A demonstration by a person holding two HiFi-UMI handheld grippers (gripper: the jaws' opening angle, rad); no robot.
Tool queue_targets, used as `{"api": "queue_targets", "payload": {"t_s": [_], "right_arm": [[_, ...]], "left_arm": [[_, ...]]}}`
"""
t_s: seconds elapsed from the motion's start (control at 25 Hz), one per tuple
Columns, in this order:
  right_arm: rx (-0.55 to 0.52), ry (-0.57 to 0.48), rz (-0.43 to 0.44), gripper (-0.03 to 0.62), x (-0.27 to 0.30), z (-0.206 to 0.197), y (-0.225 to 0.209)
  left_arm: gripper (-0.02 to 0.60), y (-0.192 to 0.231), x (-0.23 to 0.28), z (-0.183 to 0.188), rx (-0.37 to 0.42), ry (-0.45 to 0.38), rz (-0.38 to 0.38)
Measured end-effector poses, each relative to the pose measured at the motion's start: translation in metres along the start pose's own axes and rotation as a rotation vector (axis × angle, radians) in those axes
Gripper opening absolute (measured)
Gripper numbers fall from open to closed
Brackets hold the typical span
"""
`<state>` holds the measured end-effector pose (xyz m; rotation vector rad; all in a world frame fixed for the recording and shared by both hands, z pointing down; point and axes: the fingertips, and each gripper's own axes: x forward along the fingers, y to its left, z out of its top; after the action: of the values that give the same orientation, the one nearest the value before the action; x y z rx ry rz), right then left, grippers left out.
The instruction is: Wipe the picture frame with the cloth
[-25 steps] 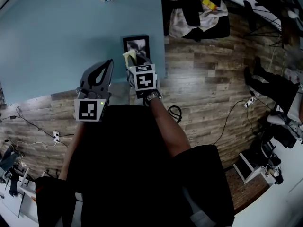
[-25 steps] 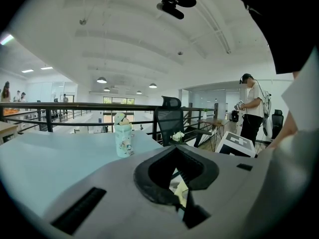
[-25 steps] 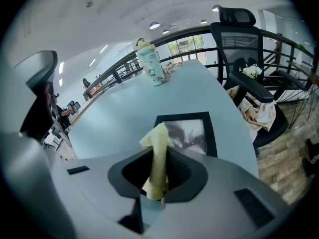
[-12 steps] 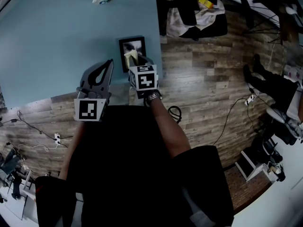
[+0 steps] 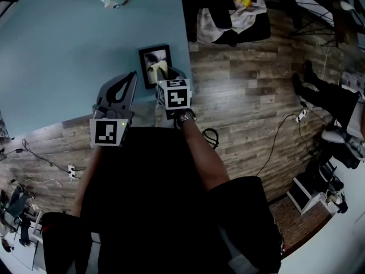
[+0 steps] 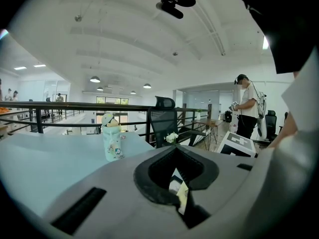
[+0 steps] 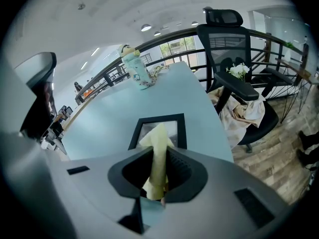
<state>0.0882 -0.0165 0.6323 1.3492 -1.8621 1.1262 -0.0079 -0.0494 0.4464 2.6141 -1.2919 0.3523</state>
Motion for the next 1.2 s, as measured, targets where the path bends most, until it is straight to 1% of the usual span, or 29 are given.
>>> {"api": "queue_targets", "payload": {"t_s": [0.44,0.92,1.2], "right_arm": [[0.010,-0.021,-0.021,0.058,-0.009,0.004,-0.009],[0.058,-0.040,-0.050,0.058,-0.017,0.002,-0.031],[0.099,-0.042,-0.087,0.058,-0.021,-0.004,-0.050]], "left_arm": [[-0.003,-0.008,0.008,0.004,0.009,-0.006,-0.034],[-0.003,-0.021,0.013,0.005,0.010,0.001,-0.051],[-0.003,-0.025,0.013,0.004,0.020,0.003,-0.058]]}}
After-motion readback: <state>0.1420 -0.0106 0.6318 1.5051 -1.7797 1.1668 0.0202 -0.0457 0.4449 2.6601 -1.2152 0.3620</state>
